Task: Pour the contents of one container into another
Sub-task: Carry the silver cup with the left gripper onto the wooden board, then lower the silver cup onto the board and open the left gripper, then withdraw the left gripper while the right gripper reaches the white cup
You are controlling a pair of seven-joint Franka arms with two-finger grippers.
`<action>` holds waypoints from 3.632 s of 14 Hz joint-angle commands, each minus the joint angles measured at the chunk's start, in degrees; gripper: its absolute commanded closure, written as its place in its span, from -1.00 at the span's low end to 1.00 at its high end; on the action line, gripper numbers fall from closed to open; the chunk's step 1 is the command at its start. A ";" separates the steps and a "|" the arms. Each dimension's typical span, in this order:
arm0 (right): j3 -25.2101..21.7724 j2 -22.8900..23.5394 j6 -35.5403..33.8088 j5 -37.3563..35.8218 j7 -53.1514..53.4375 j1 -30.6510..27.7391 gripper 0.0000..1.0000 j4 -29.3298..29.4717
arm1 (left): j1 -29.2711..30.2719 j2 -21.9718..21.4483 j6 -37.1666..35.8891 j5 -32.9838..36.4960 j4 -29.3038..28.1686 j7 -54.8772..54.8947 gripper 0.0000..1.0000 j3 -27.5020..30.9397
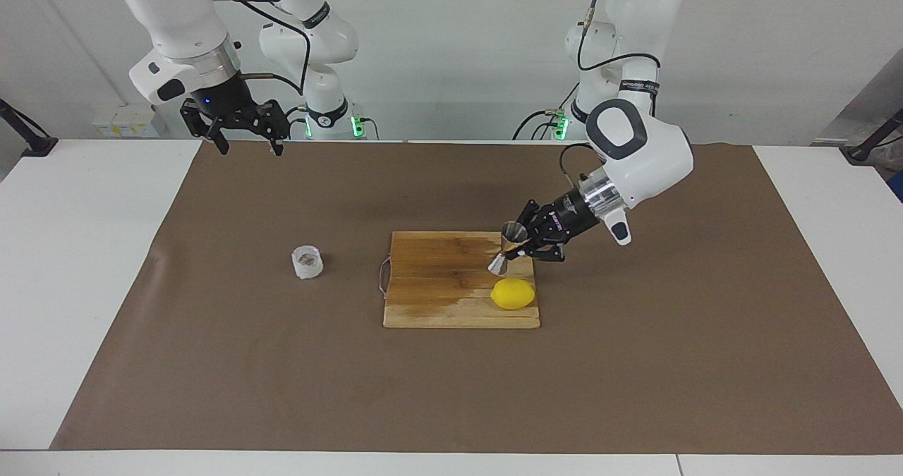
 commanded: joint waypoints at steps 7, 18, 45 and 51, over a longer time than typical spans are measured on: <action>0.43 -0.40 -0.11 0.76 0.04 -0.84 -1.00 -0.49 | -7.51 7.28 8.04 -3.31 3.40 -2.15 1.00 0.84; 0.43 -0.48 -0.20 0.76 0.04 -0.84 -1.00 -0.49 | -10.15 10.53 12.96 -6.03 2.34 -1.00 1.00 -0.30; 0.51 -0.48 -1.52 0.76 -0.13 -0.67 -1.00 -0.58 | -7.34 1.49 10.33 12.12 -0.12 4.97 -1.00 1.54; 1.04 -2.94 -0.21 1.98 -20.18 -0.49 -1.00 -3.29 | -4.80 0.87 0.49 38.75 7.96 5.41 -1.00 3.04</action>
